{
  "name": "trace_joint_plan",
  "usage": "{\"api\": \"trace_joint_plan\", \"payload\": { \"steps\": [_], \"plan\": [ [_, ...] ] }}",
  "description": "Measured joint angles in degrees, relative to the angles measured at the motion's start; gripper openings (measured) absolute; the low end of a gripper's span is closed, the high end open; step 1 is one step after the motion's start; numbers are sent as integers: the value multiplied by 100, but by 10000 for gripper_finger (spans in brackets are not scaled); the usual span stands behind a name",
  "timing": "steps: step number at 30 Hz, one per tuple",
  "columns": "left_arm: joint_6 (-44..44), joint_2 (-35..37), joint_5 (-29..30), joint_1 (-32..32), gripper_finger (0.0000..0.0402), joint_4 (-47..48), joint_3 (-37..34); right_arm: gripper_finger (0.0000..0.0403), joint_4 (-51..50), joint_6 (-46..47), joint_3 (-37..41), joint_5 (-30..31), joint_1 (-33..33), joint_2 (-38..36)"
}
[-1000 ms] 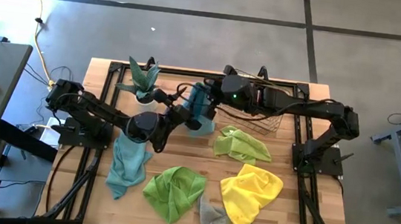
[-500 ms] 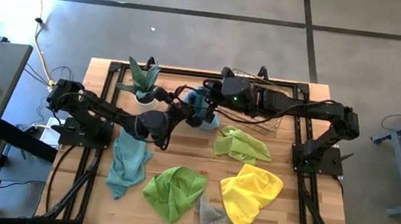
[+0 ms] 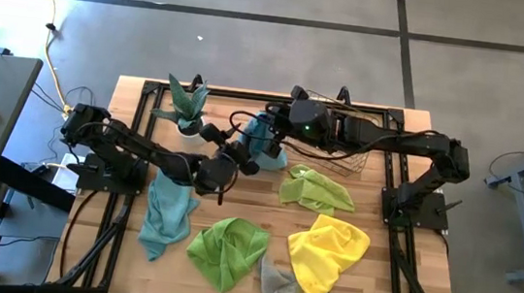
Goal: Fold microfiber towels
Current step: Fold the top blue towel
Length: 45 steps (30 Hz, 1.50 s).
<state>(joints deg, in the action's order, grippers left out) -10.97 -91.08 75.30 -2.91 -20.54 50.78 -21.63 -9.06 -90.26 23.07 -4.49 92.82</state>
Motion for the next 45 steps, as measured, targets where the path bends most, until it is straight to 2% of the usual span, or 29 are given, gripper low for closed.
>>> {"api": "trace_joint_plan", "payload": {
  "steps": [10,14,18,22,27,35,41,45],
  "plan": [
    [1636,1,-164,90,193,21,-868,0,4,11,0,0,0,0],
    [2279,1,-490,115,193,21,-1169,0,22,14,0,-2,0,0],
    [2639,1,-736,156,190,-2,-1373,0,81,6,0,-4,0,0],
    [2792,1,-925,217,165,-23,-1455,0,129,16,0,-4,0,0],
    [2780,1,-1059,291,116,-34,-1455,0,129,19,0,-119,2,0],
    [2173,1,-1223,190,8,-77,-1414,0,-85,16,0,-222,3,0],
    [1246,1,-1327,-227,6,-73,-1131,0,-547,159,0,-361,7,0],
    [550,107,-830,-579,3,43,-946,0,-492,130,187,-515,116,-4]
  ]
}}
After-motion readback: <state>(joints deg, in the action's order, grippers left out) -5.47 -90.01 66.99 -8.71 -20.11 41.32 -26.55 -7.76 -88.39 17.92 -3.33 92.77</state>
